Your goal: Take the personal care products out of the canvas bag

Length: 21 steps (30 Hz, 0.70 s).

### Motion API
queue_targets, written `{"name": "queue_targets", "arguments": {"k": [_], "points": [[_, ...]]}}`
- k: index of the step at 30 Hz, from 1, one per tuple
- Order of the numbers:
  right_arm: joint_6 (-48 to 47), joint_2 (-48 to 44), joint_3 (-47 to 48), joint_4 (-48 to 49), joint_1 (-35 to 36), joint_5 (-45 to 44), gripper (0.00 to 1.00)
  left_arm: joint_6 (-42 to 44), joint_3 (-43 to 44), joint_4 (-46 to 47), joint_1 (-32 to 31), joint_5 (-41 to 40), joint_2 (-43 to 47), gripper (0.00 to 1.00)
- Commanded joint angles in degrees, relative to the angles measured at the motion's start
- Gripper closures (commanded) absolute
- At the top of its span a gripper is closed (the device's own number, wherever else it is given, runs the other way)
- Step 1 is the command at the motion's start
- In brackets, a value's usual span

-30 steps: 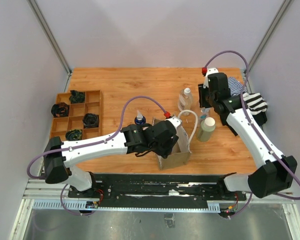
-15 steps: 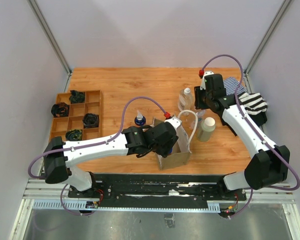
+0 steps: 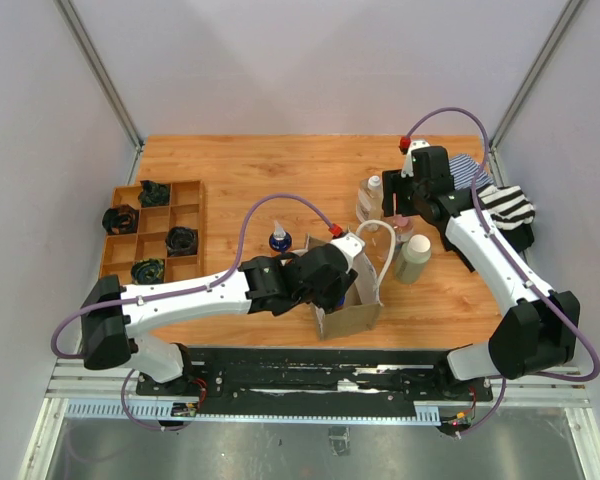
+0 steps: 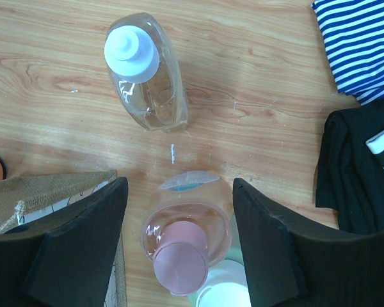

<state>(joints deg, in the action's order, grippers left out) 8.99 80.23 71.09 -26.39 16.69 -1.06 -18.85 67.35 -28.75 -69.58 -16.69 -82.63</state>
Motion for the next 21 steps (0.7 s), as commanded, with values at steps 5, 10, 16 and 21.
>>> {"name": "queue_targets", "arguments": {"k": [5, 10, 16, 21], "points": [[0.15, -0.03, 0.10, 0.62, -1.23, 0.81, 0.31, 1.10, -2.35, 5.03, -0.29, 0.62, 2.00, 0.55], [0.15, -0.59, 0.01, 0.44, -1.70, 1.04, 0.30, 0.88, -1.72, 3.78, -0.29, 1.34, 0.78, 0.77], [-0.02, -1.29, -0.66, -0.06, -1.81, 1.29, 0.23, 0.99, -1.43, 3.90, -0.29, -0.10, 1.49, 0.98], [0.73, -4.01, -0.64, -1.70, -1.78, -0.56, 0.04, 0.62, 4.40, -0.04, -0.29, -3.68, 1.33, 1.00]]}}
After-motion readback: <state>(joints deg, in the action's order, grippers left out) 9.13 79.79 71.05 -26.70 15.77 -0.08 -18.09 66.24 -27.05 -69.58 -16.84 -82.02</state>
